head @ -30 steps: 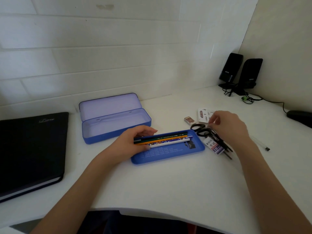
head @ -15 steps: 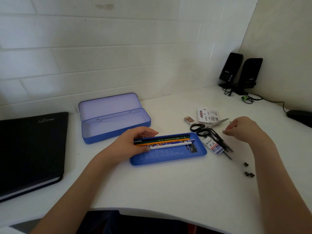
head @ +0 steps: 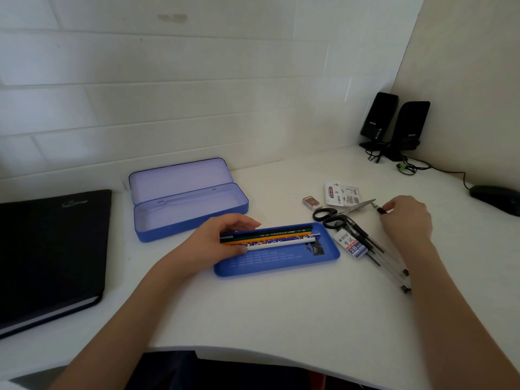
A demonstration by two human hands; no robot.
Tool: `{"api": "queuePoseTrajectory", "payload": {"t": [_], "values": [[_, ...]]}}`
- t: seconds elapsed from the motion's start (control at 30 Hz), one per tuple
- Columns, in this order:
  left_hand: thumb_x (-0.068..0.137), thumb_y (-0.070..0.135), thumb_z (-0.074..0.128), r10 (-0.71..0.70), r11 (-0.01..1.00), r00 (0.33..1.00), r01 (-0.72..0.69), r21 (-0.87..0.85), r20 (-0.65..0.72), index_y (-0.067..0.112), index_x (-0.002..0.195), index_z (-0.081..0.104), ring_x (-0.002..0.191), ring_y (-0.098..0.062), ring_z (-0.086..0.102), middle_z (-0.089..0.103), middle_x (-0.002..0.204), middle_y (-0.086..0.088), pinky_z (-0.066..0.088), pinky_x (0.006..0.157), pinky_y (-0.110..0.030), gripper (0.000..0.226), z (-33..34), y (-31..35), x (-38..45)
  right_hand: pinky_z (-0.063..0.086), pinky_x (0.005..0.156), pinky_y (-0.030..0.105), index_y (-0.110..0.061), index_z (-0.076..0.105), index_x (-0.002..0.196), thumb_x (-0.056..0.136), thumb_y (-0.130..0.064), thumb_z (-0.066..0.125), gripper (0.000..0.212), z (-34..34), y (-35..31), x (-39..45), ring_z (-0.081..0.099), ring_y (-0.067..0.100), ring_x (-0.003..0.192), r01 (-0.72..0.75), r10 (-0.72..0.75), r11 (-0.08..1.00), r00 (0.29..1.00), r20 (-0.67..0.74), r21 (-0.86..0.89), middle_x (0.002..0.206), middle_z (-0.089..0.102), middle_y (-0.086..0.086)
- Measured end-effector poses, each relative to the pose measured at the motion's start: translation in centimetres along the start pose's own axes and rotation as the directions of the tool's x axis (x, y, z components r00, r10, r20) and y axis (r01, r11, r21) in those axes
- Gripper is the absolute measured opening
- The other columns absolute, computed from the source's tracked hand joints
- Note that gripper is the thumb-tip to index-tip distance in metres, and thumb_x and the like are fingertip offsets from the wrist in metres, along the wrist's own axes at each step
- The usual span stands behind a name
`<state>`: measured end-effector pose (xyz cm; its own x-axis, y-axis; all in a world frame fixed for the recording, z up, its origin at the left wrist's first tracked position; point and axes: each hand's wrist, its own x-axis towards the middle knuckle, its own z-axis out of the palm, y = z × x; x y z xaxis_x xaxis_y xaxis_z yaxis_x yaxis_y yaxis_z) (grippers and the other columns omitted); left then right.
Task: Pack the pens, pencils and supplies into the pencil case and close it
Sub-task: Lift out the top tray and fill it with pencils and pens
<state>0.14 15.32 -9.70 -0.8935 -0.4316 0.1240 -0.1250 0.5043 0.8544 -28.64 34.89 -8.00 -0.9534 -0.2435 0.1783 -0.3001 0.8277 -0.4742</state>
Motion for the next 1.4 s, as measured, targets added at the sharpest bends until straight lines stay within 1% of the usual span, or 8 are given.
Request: {"api": "queuePoseTrajectory", "payload": {"t": [0.17,0.27,0.47,0.6,0.83,1.1,1.23,1.4], "values": [[0.08,0.008,0.073,-0.002,1.0,1.0,0.002,-0.006,-0.01,0.04,0.106,0.061,0.106,0.002,0.06,0.066,0.116,0.013,0.051,0.081,-0.011,0.043,0.0,-0.1,0.0,0.055,0.077,0.04,-0.021,0.068,0.102,0.08,-0.012,0.056,0.026,-0.5,-1.7,-1.1,0.067,0.029,0.082,0.155,-0.136,0.954,0.986,-0.092,0.255,0.099,0.069,0.005],[0.08,0.007,0.072,-0.012,1.0,1.0,0.012,-0.003,0.002,0.04,0.107,0.06,0.107,0.0,0.06,0.065,0.117,0.013,0.052,0.084,-0.016,0.044,0.0,-0.2,0.1,0.052,0.05,0.026,-0.028,0.069,0.095,0.083,-0.015,0.061,0.02,-0.7,-3.9,-2.8,0.065,0.012,0.062,0.339,-0.354,0.83,0.934,-0.051,0.442,0.088,0.07,-0.004],[0.079,0.007,0.073,-0.016,1.0,1.0,0.016,-0.01,0.008,0.035,0.113,0.06,0.107,0.002,0.06,0.066,0.114,0.014,0.051,0.084,-0.013,0.046,-0.2,-0.4,0.2,0.047,0.064,0.009,-0.032,0.073,0.089,0.076,-0.01,0.065,0.026,-0.2,-7.9,-8.4,0.059,0.001,0.067,0.581,-0.817,0.57,0.475,0.326,0.581,0.077,0.069,-0.019],[0.079,-0.001,0.071,-0.01,1.0,1.0,0.01,-0.017,0.005,0.033,0.113,0.06,0.109,0.001,0.059,0.065,0.117,0.01,0.049,0.088,-0.014,0.049,-0.1,-0.4,0.3,0.05,0.066,0.019,-0.028,0.071,0.087,0.073,-0.006,0.06,0.029,1.2,-8.3,-10.0,0.057,0.008,0.07,0.615,-0.818,0.566,0.339,0.464,0.549,0.075,0.065,-0.012],[0.088,0.011,0.064,-0.018,0.995,0.999,0.014,-0.102,-0.038,0.024,0.116,0.062,0.106,0.002,0.062,0.068,0.114,0.005,0.048,0.087,-0.012,0.031,0.1,-0.3,0.4,0.045,0.078,0.019,-0.017,0.073,0.088,0.077,-0.006,0.069,0.016,3.6,-9.1,-12.1,0.056,0.007,0.085,0.688,-0.911,0.411,0.337,0.237,0.598,0.089,0.069,0.0],[0.077,0.005,0.074,0.032,0.997,0.997,-0.027,-0.065,0.069,0.031,0.117,0.057,0.108,0.004,0.059,0.067,0.109,0.022,0.046,0.083,-0.008,0.05,-0.1,-0.3,0.1,0.035,0.058,0.015,-0.025,0.061,0.077,0.076,-0.02,0.071,0.012,4.9,-9.3,-12.0,0.046,0.003,0.063,0.708,-0.878,0.473,0.425,0.219,0.524,0.067,0.05,-0.012],[0.078,-0.001,0.07,0.048,0.996,0.997,-0.043,-0.073,0.062,0.028,0.118,0.058,0.113,0.001,0.058,0.066,0.115,0.019,0.046,0.089,-0.011,0.051,-0.2,-0.5,0.1,0.043,0.059,0.014,-0.025,0.064,0.075,0.075,-0.019,0.073,0.011,4.6,-9.1,-11.9,0.053,0.005,0.062,0.611,-0.857,0.499,0.453,0.246,0.614,0.066,0.059,-0.01],[0.079,0.003,0.072,0.017,0.999,0.997,-0.015,-0.029,0.075,0.036,0.114,0.061,0.114,0.002,0.057,0.064,0.122,0.014,0.044,0.094,-0.011,0.05,-0.6,-0.5,0.2,0.045,0.065,0.022,-0.03,0.063,0.074,0.076,-0.026,0.073,0.01,2.3,-8.5,-9.0,0.056,0.008,0.063,0.603,-0.761,0.582,0.64,0.106,0.546,0.068,0.066,-0.012]]}}
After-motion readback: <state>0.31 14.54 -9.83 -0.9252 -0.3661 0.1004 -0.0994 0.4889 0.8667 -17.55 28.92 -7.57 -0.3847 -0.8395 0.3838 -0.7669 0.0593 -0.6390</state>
